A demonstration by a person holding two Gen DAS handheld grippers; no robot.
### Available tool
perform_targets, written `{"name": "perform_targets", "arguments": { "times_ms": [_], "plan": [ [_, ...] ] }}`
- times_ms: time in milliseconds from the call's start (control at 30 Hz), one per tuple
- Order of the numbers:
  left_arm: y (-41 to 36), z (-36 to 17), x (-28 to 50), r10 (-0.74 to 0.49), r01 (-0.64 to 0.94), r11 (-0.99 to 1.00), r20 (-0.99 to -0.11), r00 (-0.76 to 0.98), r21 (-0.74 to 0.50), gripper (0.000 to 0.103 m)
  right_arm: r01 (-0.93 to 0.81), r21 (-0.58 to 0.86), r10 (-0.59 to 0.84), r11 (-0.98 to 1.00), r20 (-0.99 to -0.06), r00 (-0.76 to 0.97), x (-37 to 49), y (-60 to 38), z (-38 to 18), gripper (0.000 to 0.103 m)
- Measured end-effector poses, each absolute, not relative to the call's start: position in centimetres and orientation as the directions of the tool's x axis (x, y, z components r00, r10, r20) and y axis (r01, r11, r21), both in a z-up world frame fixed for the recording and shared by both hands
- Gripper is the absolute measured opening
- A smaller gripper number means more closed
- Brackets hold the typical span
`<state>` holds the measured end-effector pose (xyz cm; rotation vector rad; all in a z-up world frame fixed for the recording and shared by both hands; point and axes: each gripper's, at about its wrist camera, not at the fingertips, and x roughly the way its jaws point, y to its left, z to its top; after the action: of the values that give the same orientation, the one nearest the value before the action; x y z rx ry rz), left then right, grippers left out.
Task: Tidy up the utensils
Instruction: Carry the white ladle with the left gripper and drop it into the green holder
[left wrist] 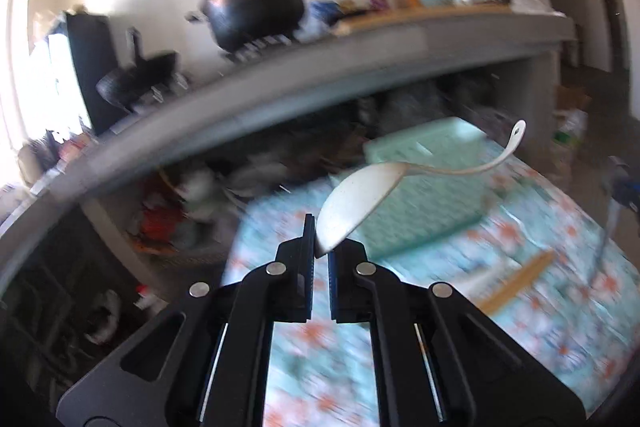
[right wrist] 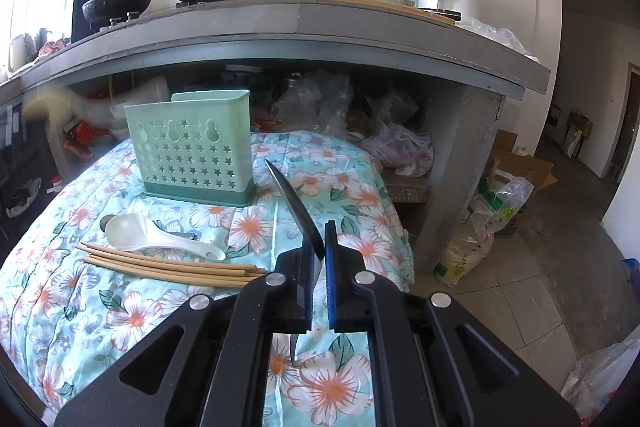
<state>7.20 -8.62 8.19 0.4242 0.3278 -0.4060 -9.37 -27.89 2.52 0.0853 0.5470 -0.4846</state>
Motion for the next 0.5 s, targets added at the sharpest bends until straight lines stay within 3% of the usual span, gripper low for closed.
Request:
{"name": "perform_targets", "arguments": {
  "times_ms": [167, 500],
  "plan": [
    [-9.4, 10.9, 11.3, -0.193, 0.323, 0.782, -0.284, 0.939, 0.533, 0.004, 0.466, -0.045, -0.419, 0.884, -0.52, 0.745, -9.3, -28.0, 2.5, 0.005],
    [-13.1, 8.0, 15.9, -0.061, 0.264, 0.477, -0.268, 0.961, 0.838, 0.005, 0.458, -0.041, -0.41, 0.888, -0.522, 0.748, -8.8, -28.3, 2.3, 0.005]
  ]
}}
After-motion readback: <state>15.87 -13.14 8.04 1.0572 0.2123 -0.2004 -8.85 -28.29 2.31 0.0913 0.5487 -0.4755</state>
